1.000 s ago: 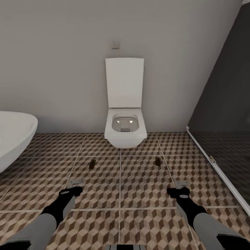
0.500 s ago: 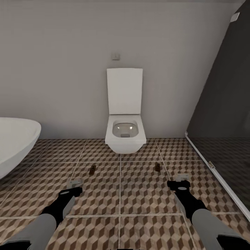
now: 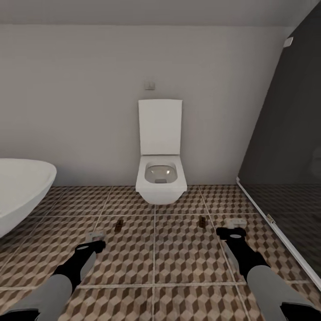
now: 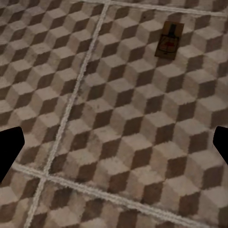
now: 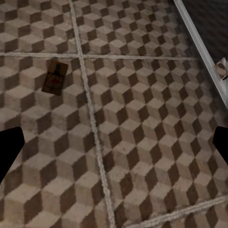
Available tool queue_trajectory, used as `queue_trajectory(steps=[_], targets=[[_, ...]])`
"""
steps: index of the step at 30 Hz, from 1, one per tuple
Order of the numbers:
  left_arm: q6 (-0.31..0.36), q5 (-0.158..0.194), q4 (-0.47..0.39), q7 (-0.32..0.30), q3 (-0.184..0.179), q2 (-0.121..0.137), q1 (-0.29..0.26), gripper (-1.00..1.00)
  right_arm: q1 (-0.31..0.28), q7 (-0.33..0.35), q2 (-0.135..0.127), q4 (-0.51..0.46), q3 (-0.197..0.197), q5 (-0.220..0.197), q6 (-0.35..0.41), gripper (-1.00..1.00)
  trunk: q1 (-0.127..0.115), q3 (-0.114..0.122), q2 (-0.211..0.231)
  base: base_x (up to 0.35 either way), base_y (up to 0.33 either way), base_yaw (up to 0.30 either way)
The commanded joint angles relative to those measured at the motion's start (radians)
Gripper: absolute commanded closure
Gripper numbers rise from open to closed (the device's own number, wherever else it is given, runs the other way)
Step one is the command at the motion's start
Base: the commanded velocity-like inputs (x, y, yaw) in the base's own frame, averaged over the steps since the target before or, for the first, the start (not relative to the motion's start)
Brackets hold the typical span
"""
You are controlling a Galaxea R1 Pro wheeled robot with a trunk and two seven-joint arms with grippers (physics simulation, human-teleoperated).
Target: Take the four mousetraps from the cabinet in the bathroom and place them on the bathroom floor. Make sure all four end up on the same floor surface, and ensure that at least two of them are either under or directly next to the same bathroom sink.
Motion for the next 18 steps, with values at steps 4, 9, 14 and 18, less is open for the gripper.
queue_trajectory(steps=[4,9,14,18], targets=[[0.005,0.012,0.000,0.003,-0.004,0.002,0.000,-1.00,0.000,0.003,-0.004,0.003,-0.008,0.009,0.005,-1.00,-0.002,0.015,0.001,0.000,0.000,0.000],[0.005,0.013,0.011,0.005,-0.005,0.007,0.000,-1.00,0.000,0.005,-0.008,0.024,-0.027,0.009,-0.003,-1.00,-0.004,0.034,0.002,0.000,0.000,0.000],[0.000,0.012,0.071,0.005,-0.005,0.024,0.000,-1.00,0.000,0.007,-0.037,0.107,-0.063,0.009,-0.036,-1.00,-0.006,0.053,0.003,0.000,0.000,0.000],[-0.004,0.012,0.115,0.004,-0.005,0.035,0.000,-1.00,0.000,0.007,-0.070,0.172,-0.081,0.009,-0.067,-1.00,-0.008,0.069,0.004,0.000,0.000,0.000]])
